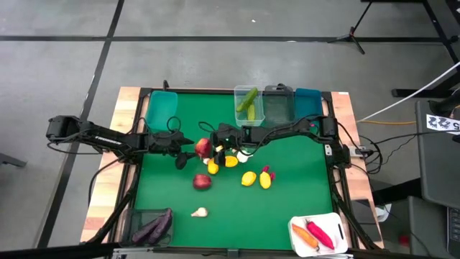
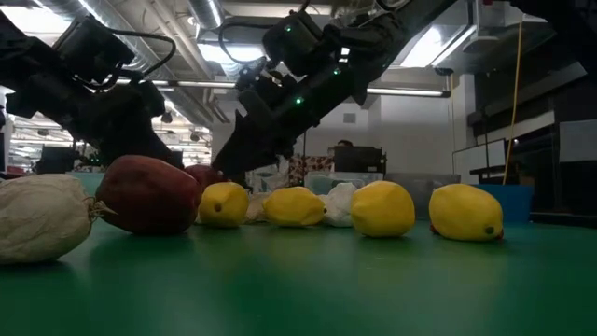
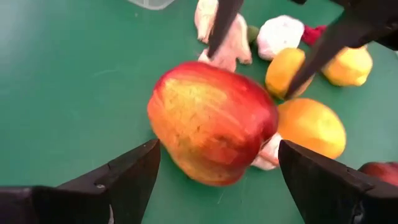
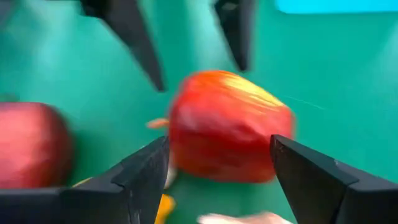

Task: Sort produce into baskets
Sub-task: Put the red apple into the green bin

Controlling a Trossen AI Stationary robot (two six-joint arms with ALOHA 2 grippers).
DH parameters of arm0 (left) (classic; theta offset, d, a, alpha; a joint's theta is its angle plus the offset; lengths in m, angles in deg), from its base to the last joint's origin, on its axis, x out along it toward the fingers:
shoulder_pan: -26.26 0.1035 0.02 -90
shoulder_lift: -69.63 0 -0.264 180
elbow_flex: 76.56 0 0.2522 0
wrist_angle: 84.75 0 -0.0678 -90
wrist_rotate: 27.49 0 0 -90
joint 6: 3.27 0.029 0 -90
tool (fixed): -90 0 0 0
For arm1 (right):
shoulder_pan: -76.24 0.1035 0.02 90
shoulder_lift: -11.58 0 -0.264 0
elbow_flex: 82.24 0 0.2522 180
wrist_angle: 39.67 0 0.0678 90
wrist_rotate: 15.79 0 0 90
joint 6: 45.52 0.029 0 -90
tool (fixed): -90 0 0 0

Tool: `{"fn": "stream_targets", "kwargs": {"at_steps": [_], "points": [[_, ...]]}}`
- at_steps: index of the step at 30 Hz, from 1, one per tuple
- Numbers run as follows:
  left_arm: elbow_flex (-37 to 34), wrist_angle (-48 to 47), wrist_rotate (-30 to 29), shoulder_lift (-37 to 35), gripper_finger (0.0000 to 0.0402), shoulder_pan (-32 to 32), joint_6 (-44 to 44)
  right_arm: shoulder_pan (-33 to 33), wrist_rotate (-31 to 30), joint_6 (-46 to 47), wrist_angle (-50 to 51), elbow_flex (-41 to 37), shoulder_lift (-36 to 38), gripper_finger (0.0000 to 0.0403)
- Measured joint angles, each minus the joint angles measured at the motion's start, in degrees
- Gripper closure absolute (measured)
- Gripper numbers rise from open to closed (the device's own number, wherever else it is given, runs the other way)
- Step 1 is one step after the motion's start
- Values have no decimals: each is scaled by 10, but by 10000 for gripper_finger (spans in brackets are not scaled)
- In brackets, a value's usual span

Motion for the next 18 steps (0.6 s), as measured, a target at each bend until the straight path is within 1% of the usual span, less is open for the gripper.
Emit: {"fn": "stream_targets", "kwargs": {"at_steps": [2, 5, 8, 10, 18], "points": [[0, -3, 0, 5, 80, 0, -1, 1, -14, 5, 4, 0, 3, 125], [0, 4, -1, 19, 80, 0, -10, 4, -17, 3, -8, 0, 18, 125], [0, 16, 0, 38, 80, 0, 0, 0, -19, -12, 2, 1, 23, 125], [-1, 35, 1, 55, 80, 0, 5, -6, -11, -9, 22, 0, 19, 125], [0, 107, 13, 120, 80, 0, 6, -20, 2, -5, 26, 0, -2, 125]]}}
